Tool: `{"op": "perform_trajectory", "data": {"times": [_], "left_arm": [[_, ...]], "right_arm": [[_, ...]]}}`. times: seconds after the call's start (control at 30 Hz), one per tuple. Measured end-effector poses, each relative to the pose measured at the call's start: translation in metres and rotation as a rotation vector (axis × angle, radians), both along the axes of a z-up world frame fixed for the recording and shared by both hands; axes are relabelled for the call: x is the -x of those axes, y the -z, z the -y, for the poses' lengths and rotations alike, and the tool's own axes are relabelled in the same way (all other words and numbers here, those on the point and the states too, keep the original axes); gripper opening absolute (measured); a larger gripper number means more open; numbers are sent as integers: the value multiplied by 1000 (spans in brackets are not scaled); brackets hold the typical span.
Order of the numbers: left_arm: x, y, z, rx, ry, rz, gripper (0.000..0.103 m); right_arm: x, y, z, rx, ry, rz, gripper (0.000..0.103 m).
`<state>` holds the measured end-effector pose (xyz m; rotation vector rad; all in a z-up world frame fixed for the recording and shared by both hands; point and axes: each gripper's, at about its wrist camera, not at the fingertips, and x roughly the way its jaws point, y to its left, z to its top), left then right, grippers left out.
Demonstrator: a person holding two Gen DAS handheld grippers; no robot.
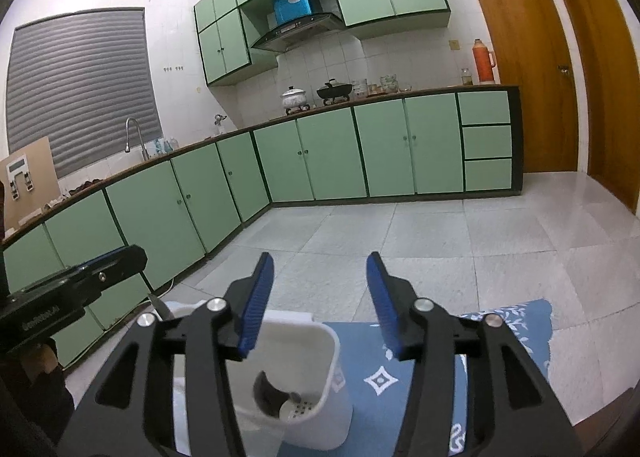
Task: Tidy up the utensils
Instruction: 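Open both tools to drop the spoons into the holder, then grasp one chopstick with the right tool while the left tool grasps another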
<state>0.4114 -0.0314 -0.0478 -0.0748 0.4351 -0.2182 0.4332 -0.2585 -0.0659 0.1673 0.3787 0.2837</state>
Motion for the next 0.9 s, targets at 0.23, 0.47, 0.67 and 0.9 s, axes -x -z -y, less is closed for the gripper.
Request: {"op": "perform_trajectory", "data": {"times": [0.23, 0.47, 0.67, 0.9], "left_arm": [[41, -11, -9, -12, -12, 24, 51], [95, -2, -20, -3, -15, -4, 80], [142, 26, -20, -50, 9, -85, 84], [190, 76, -20, -109, 16, -232, 84]], "right_arm": [[48, -13, 9, -15, 5, -18, 77], [115, -8, 19, -23, 20, -62, 90], [171, 13, 20, 2, 18, -162, 93], [224, 57, 20, 19, 22, -320, 93]]}}
